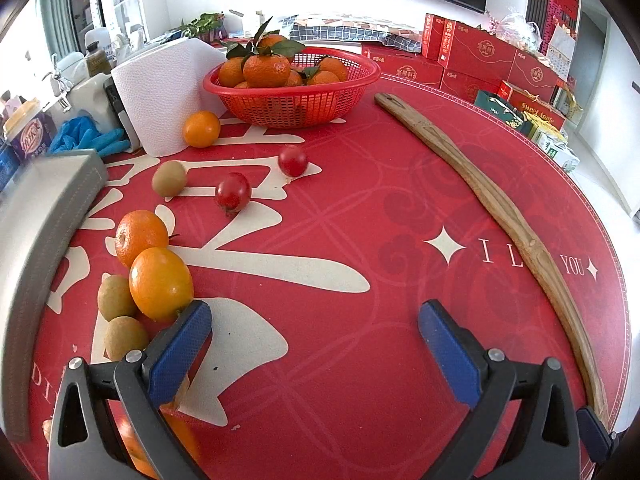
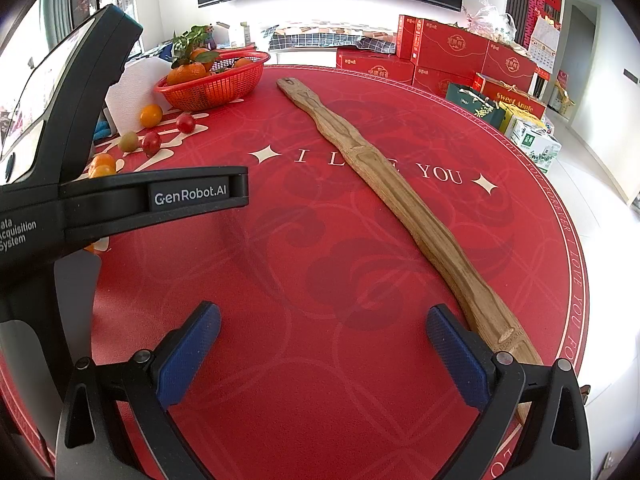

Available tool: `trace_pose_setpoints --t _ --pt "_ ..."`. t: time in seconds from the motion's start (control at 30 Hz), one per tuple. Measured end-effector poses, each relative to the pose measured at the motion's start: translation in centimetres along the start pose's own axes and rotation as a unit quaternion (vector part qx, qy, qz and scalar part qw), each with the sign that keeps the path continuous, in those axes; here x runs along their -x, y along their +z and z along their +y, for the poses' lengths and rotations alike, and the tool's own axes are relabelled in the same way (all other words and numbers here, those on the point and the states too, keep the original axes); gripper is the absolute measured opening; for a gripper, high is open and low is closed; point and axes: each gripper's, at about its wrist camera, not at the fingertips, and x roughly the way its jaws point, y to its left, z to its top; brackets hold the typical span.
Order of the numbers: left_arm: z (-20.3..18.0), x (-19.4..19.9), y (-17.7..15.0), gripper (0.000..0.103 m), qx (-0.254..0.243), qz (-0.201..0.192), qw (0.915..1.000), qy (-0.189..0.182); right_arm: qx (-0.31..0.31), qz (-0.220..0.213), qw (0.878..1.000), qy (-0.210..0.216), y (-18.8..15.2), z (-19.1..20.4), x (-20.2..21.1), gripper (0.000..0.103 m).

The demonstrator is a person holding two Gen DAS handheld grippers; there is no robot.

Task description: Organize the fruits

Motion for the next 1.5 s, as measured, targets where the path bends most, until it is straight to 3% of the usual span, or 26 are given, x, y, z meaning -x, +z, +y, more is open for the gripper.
trace_pose_setpoints --t 1.13,1.3,1.5 --pt "0.0 0.0 0.0 0.103 0.000 0.000 1.0000 0.000 0.000 0.000 1.000 0.000 0.0 0.0 0.1 0.103" --pt "0.2 0.4 0.2 0.103 -0.028 0.005 0.9996 0.000 0.000 0.000 1.000 0.000 0.0 0.0 0.1 0.103" --pt "3.4 6.9 -0.6 0.103 -0.048 -0.087 0.9951 -0.001 0.000 0.000 1.000 0.000 0.0 0.0 0.1 0.103"
